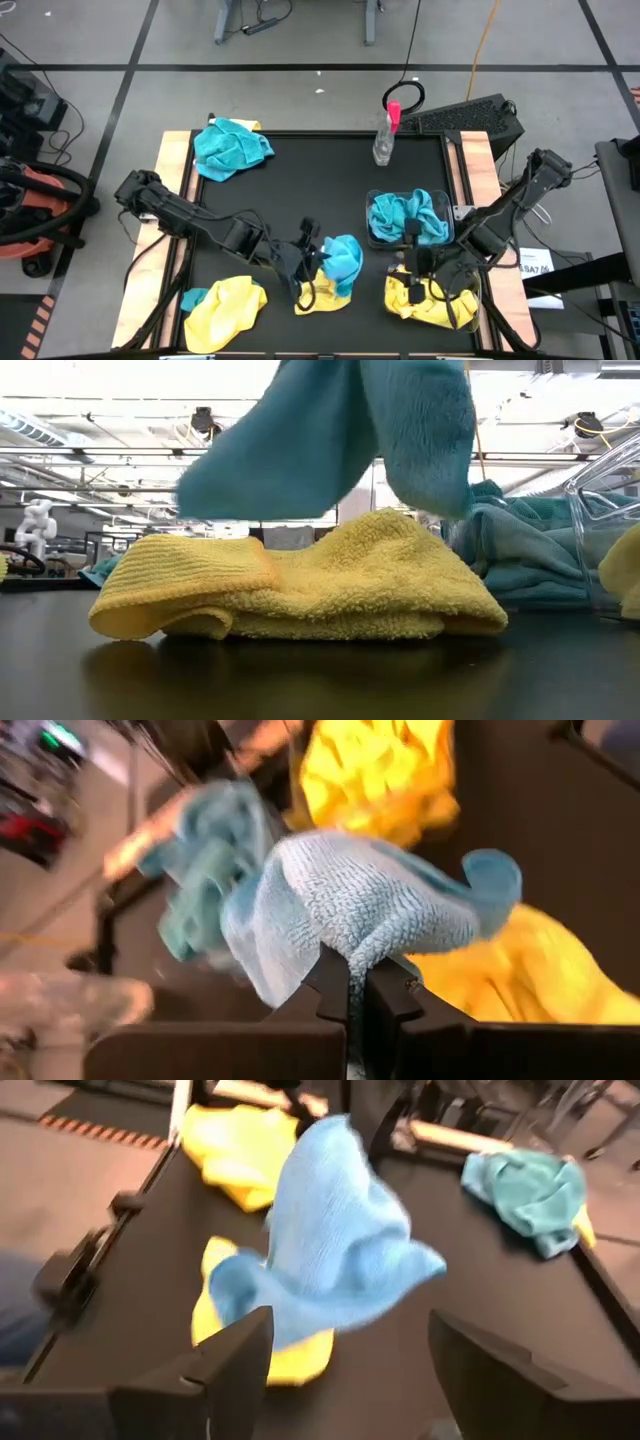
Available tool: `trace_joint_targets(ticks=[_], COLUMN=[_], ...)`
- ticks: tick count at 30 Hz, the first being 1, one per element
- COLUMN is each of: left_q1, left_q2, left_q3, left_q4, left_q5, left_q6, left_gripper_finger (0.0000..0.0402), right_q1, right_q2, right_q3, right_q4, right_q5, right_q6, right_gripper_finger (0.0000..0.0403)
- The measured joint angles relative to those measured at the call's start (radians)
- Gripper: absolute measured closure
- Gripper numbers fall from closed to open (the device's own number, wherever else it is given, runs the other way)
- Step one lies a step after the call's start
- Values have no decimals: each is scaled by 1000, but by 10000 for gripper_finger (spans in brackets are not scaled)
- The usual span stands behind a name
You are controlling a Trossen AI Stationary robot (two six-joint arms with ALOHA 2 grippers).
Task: Sort microfiber towel by color & place in baskets
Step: Put the blue towel into the bottom transparent bin
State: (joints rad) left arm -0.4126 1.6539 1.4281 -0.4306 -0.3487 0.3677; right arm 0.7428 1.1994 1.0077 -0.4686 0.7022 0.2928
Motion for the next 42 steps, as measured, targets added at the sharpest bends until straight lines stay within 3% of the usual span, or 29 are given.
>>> trace_joint_targets(ticks=[12, 22, 30, 36, 42], left_q1=[6, 6, 7, 15, 21], left_q2=[0, 0, 0, 6, 6], left_q3=[0, -1, -2, -2, -27], left_q4=[234, 280, 328, 328, 354], left_q5=[-2, 34, 101, 109, 107], left_q6=[176, 271, 324, 323, 321], left_gripper_finger=[398, 398, 398, 396, 376], right_q1=[-154, -218, -253, -256, -278], right_q2=[164, 263, 304, 300, 300], right_q3=[0, 0, 0, 0, 0], right_q4=[266, 528, 632, 716, 729], right_q5=[-1, -230, -273, -286, -291], right_q6=[-156, -286, -364, -436, -469], right_gripper_finger=[103, 88, 91, 145, 275])
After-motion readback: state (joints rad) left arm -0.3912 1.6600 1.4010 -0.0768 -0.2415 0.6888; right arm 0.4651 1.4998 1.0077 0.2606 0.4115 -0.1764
